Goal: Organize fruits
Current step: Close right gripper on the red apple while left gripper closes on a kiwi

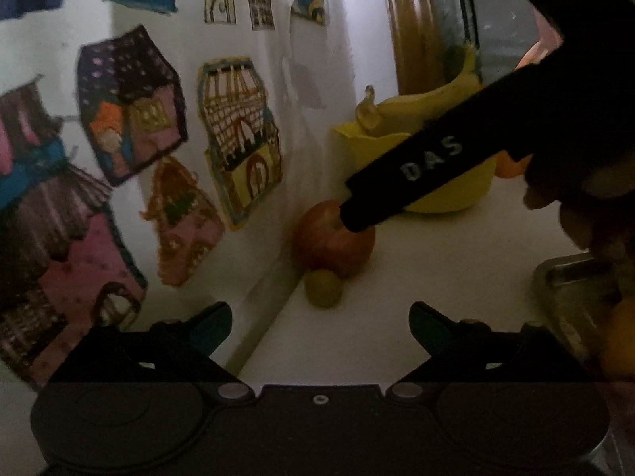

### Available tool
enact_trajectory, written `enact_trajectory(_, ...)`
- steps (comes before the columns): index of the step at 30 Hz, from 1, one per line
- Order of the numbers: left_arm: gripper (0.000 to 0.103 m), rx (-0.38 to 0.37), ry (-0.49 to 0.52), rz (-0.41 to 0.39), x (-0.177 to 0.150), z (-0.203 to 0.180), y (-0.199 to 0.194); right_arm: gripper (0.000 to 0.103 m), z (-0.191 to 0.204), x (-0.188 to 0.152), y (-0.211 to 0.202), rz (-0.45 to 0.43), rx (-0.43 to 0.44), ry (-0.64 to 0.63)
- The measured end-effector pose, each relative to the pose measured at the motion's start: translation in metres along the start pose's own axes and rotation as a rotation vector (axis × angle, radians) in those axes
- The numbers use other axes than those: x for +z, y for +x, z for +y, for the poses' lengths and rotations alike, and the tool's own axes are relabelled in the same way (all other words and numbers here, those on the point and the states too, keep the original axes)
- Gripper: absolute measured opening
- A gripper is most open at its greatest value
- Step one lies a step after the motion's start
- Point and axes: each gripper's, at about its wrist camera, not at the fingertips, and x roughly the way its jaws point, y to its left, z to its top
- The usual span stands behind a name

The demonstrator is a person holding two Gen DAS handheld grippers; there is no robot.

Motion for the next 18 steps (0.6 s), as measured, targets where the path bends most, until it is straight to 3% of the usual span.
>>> enact_trajectory(14,0.095,-0.011,0.039,0.005,0.013,-0.011,0.038,0.098,-0.012,0.003,0.074,0.122,0.069,0.004)
enact_trajectory(18,0.087,-0.029,0.041,0.014,0.017,-0.013,0.048,0.095,-0.013,0.005,0.086,0.134,0.093,0.02)
